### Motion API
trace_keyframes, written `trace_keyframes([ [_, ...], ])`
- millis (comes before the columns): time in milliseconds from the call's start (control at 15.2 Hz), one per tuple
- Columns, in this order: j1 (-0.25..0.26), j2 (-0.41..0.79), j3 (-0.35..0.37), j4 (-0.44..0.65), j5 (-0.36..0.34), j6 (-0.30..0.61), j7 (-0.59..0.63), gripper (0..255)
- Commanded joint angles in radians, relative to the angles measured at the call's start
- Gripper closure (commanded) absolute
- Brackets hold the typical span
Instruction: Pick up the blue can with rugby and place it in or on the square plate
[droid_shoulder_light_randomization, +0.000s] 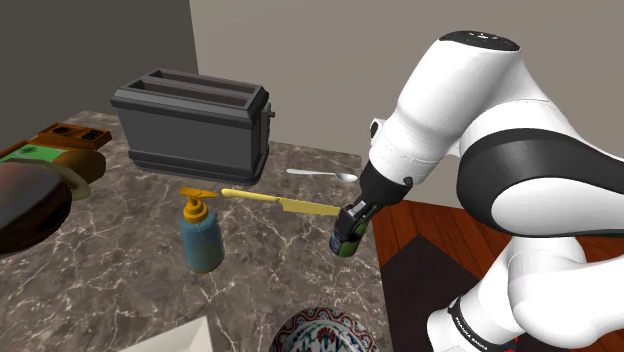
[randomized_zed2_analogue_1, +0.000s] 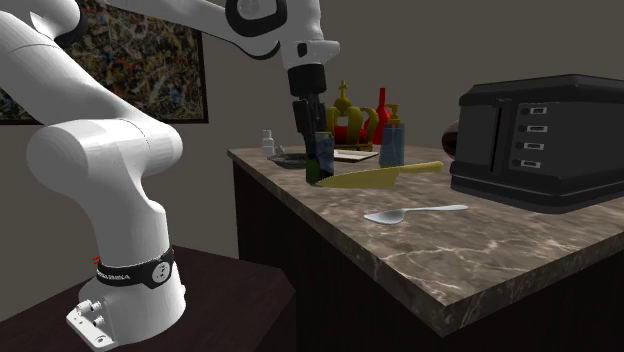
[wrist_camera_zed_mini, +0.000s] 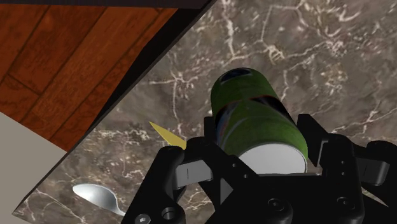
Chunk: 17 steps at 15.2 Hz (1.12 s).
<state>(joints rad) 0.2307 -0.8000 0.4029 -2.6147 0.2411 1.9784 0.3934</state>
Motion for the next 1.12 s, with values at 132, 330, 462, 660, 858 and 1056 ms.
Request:
trace_keyframes([
  [132, 0.0, 0.0, 0.0, 0.0, 0.0, 0.0, 0.0, 255],
  [330, 0.0, 0.0, 0.0, 0.0, 0.0, 0.0, 0.0, 255],
  [462, -0.001, -0.002, -0.003, 0.012, -0.003, -0.014, 0.0, 255],
  [660, -0.005, -0.005, -0.013, 0.05, -0.011, -0.054, -0.001, 255],
  [858, -0.009, -0.006, -0.022, 0.089, -0.019, -0.094, -0.001, 255],
  [1056, -0.013, -0.005, -0.031, 0.129, -0.027, -0.133, -0.001, 255],
])
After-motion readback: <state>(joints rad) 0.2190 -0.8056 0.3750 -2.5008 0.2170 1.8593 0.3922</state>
